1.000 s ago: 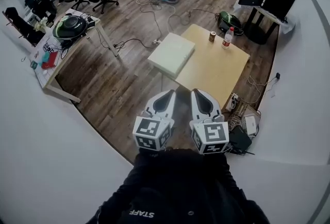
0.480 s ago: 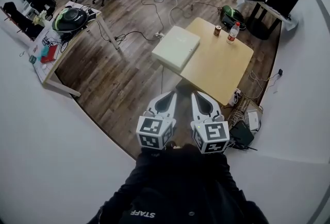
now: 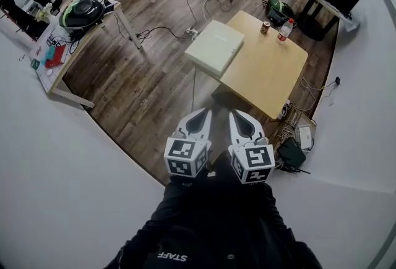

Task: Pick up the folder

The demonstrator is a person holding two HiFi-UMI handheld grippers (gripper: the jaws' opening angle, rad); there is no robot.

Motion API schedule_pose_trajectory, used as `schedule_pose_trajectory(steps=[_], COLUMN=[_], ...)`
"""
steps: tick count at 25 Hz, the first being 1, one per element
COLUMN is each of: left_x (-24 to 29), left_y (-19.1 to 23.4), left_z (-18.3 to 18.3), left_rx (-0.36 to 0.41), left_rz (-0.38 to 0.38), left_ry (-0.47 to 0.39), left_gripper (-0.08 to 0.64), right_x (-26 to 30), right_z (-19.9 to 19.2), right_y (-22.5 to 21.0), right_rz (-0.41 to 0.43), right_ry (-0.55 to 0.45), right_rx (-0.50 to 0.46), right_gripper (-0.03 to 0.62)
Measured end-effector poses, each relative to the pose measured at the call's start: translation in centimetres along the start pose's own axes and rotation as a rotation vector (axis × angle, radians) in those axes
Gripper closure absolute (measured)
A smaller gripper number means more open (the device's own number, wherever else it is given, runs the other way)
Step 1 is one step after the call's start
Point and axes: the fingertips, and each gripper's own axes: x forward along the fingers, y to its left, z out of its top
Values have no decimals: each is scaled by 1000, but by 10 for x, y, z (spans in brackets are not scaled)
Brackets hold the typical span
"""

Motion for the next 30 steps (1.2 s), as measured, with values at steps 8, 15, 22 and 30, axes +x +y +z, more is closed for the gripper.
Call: schedule_pose_trajectory(steps=[8, 15, 22, 30], left_x=[34, 110, 203, 294], left_y=[12, 39, 58, 73], left_z=[-11, 12, 68, 84], left_rx=[-28, -14, 6, 9], left_rz=[-16, 20, 23, 29], left_ry=[51, 69, 60, 110], left_gripper=[525, 525, 525, 525], right_x=[27, 94, 164, 222], right_z=[-10, 7, 50, 58], right_y=[-23, -75, -143, -219], right_rz=[-18, 15, 26, 32], right_ry=[45, 35, 19, 52], right_rx=[24, 45, 44, 73], right_gripper=[569, 569, 569, 569])
